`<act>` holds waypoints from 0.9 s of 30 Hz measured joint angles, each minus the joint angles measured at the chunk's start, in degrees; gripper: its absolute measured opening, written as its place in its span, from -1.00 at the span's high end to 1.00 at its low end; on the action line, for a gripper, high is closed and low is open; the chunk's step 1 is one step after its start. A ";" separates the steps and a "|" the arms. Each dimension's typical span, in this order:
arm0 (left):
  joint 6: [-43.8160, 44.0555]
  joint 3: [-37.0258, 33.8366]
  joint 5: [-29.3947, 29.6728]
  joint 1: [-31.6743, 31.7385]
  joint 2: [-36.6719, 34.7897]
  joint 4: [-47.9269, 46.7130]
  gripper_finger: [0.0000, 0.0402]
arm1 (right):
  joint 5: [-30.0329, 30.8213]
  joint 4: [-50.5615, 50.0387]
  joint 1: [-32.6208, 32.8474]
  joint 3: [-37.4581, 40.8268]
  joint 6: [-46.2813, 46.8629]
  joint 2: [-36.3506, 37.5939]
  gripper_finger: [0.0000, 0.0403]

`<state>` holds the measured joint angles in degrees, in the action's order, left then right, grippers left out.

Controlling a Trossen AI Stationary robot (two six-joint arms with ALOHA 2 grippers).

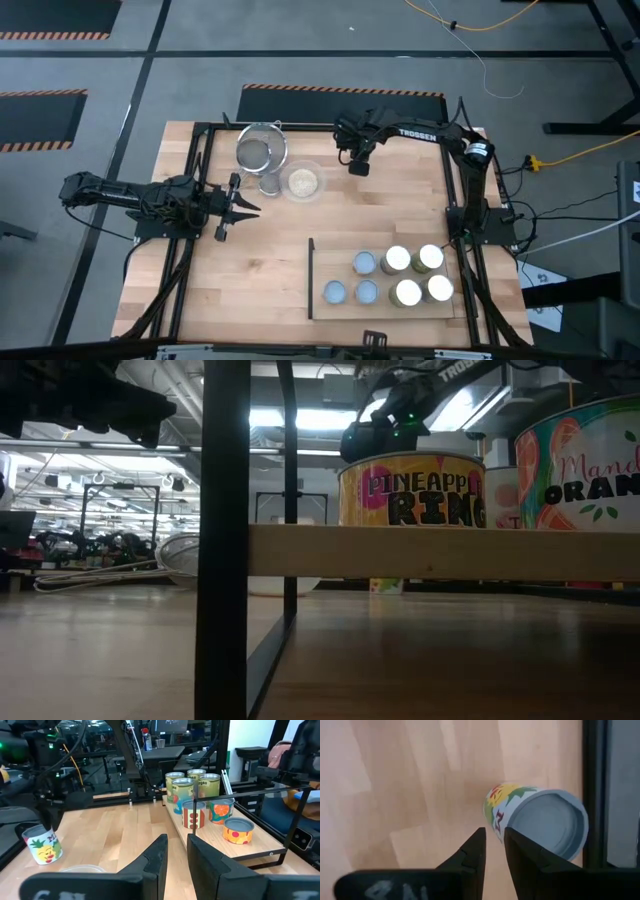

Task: Pick and place cans onto a shelf
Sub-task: Put the white can on the shelf aligned with the other yellow can

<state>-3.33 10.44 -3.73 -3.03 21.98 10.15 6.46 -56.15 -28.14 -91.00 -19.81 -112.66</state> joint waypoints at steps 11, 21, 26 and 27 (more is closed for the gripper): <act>-0.02 0.00 0.02 0.00 0.00 -0.01 0.67 | 0.15 2.70 -0.20 0.53 -0.23 0.04 0.62; -0.06 0.00 0.02 0.00 0.02 0.01 0.67 | 0.11 1.60 -0.26 -2.18 -0.93 -0.17 0.62; -0.06 0.00 0.02 0.00 0.02 0.00 0.67 | 3.36 1.20 -0.33 -2.20 -1.62 -0.17 0.62; -0.07 0.00 0.02 0.00 0.02 0.01 0.67 | 3.34 1.03 -0.43 -2.20 -1.59 -0.17 0.62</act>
<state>-3.40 10.44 -3.70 -3.03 22.00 10.15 9.80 -55.11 -28.57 -93.21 -21.40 -112.84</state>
